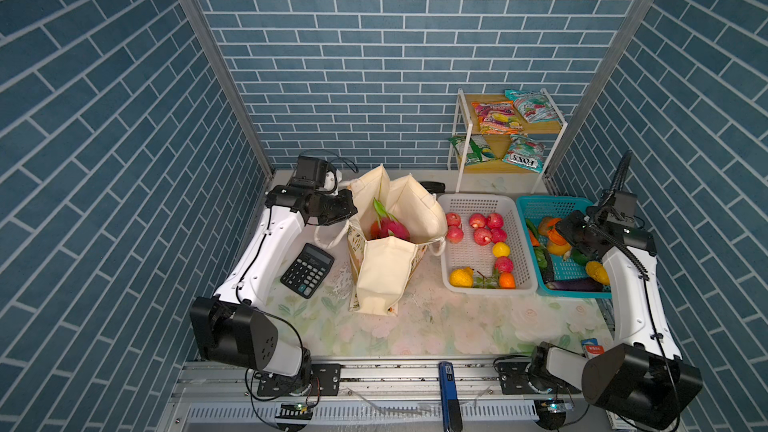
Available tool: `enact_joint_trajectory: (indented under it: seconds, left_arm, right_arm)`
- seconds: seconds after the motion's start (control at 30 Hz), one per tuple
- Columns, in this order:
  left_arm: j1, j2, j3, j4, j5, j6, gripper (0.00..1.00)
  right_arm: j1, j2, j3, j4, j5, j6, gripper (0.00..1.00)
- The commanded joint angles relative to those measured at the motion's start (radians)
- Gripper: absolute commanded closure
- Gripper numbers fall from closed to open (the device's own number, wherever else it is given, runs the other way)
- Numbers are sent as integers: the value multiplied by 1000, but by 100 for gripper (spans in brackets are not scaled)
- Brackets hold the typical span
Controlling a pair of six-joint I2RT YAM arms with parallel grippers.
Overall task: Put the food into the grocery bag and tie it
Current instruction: 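Lower the right gripper into the teal basket and grasp the orange vegetable, then lift the orange vegetable and carry it over the bag with the right gripper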
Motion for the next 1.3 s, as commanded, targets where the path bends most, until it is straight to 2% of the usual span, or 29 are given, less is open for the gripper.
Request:
enact_joint_trajectory:
  seconds: [0.0, 0.23, 0.43, 0.77, 0.93, 1.27]
  left_arm:
    - [-5, 22, -8, 2, 4, -3, 100]
    - [-5, 35, -6, 6, -7, -45, 100]
    - [-3, 51, 20, -43, -27, -20, 100]
    - [-3, 86, 77, -87, -30, -3, 100]
    - [-3, 105, 108, -109, -37, -3, 100]
    - [-3, 135, 153, -126, -36, -11, 100]
  right_arm:
    - [83, -2, 27, 56, -68, 25, 69]
    - [272, 67, 121, 101, -93, 24, 69]
    - [450, 132, 218, 154, -123, 7, 70]
    - [728, 323, 458, 161, -178, -220, 71]
    - [847, 441, 583, 105, -195, -355, 71]
    - [953, 596, 703, 3, -250, -544, 69]
